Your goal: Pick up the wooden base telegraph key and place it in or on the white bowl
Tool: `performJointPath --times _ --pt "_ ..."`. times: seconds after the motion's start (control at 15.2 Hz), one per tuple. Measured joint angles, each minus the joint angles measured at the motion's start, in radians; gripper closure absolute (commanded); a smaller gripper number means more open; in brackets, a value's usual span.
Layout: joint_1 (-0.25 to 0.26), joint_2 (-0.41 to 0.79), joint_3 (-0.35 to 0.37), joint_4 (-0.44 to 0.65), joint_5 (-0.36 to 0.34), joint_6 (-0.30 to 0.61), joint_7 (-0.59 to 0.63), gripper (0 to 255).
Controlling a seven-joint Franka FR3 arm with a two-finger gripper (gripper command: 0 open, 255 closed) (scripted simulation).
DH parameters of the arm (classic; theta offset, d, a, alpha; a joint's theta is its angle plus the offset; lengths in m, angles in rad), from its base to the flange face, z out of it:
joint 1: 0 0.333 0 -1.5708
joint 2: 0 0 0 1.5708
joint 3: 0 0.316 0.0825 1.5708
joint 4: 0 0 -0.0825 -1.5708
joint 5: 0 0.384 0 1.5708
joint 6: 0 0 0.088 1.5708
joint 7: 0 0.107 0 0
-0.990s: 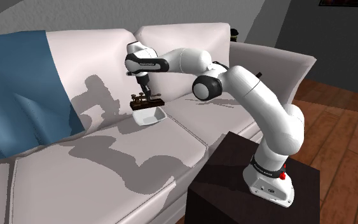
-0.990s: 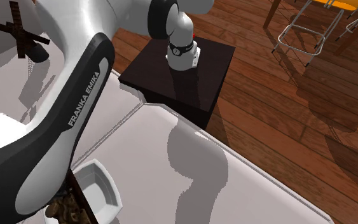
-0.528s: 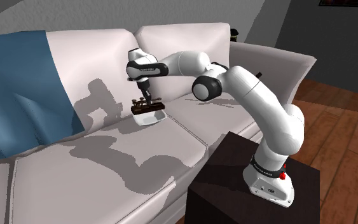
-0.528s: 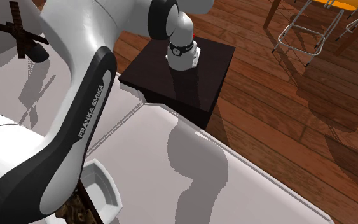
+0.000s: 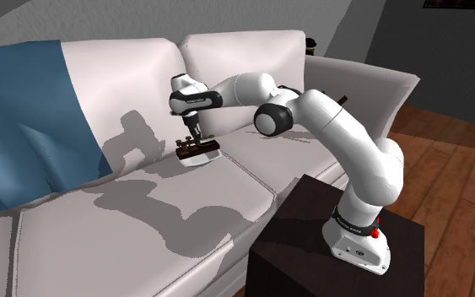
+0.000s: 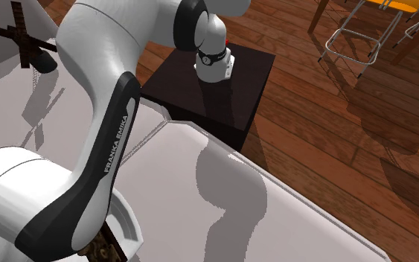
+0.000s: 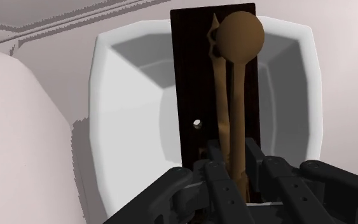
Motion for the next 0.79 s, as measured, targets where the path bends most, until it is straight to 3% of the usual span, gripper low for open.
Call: performJointPath --times 0.4,0.46,0.79 --pt "0.000 -0.003 0.000 -0.013 0.000 0.011 0.001 255" --pt "0.000 -0.004 0.000 -0.014 0.000 0.012 0.001 0" --pt "0.000 -0.004 0.000 -0.014 0.000 0.012 0.001 0"
